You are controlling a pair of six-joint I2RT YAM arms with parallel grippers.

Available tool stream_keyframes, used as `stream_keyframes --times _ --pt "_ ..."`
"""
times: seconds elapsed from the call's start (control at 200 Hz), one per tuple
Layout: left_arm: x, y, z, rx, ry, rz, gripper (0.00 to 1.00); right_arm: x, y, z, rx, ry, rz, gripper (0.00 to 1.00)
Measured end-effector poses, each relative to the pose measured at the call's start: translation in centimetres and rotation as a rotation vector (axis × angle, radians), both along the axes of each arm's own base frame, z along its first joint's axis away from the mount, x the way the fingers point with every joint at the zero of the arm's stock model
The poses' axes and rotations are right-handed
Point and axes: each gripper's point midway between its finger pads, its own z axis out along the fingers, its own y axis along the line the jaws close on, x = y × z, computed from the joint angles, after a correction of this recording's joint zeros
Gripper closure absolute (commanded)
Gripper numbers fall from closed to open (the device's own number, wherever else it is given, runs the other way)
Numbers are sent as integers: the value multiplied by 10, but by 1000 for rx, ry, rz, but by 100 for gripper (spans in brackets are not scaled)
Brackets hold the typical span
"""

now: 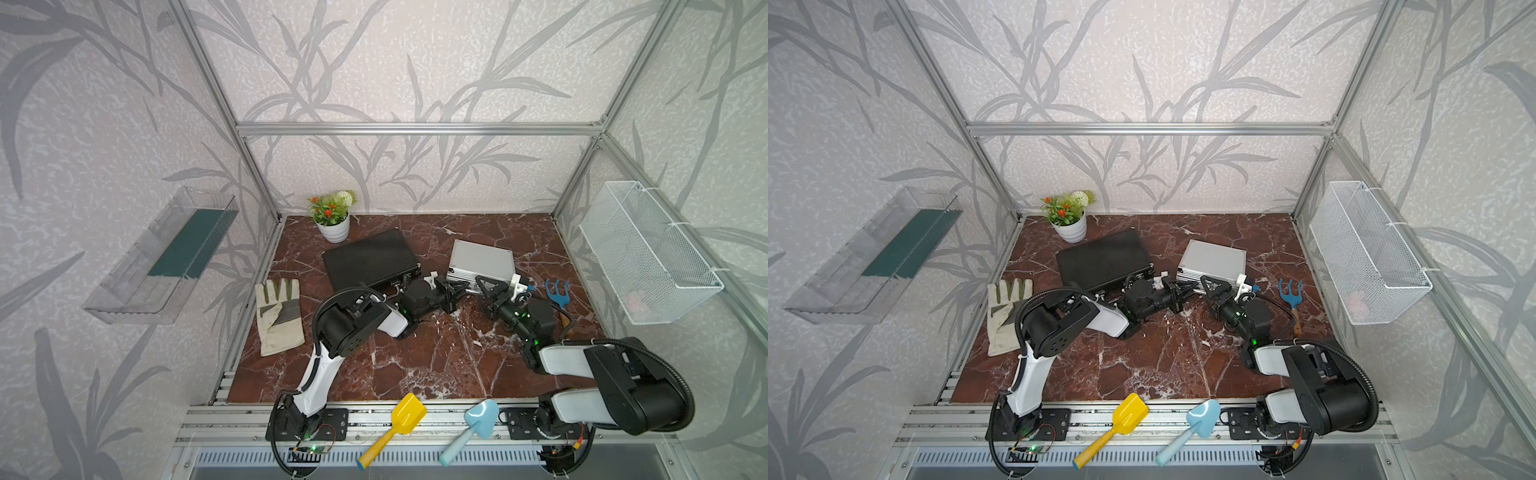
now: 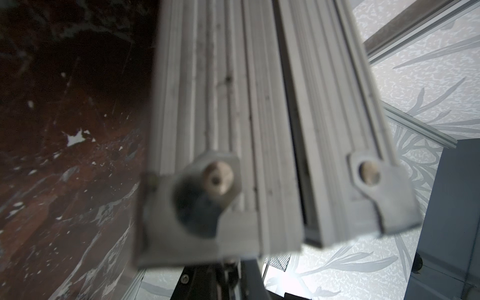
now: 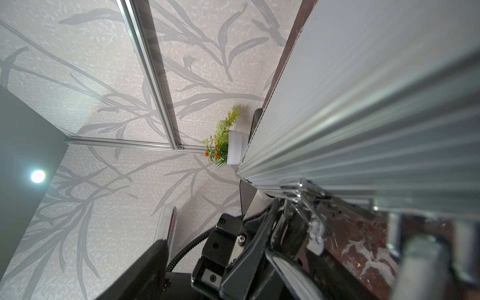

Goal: Open the poker set cases
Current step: Open the fastener on the poker set case, then place the poker set case at the center of the board.

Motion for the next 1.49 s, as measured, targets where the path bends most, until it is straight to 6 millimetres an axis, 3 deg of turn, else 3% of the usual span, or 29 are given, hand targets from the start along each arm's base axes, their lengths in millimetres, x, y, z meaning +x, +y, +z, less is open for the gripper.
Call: stream_keyframes --times 0.335,0.7,0.88,1.074,1.234,1.344,1.494 --pt "0 0 1 -33 -13 1 100 -2 -2 4 6 1 -5 17" --pt "-7 -2 -35 30 49 -18 100 -21 -13 -37 -122 51 8 9" --pt "-7 1 -45 51 68 -15 100 -30 -14 -45 -204 65 30 6" --pt "-8 3 -66 85 92 -16 100 -48 -29 -42 -333 66 2 4" --pt "-10 4 -71 90 47 -22 100 -59 -54 -34 -433 56 -69 13" --pt "-9 4 -70 78 33 -23 100 -63 -70 -59 -494 157 -73 15" --pt "-10 3 -69 71 5 -32 100 -70 -72 -88 -568 274 -10 15"
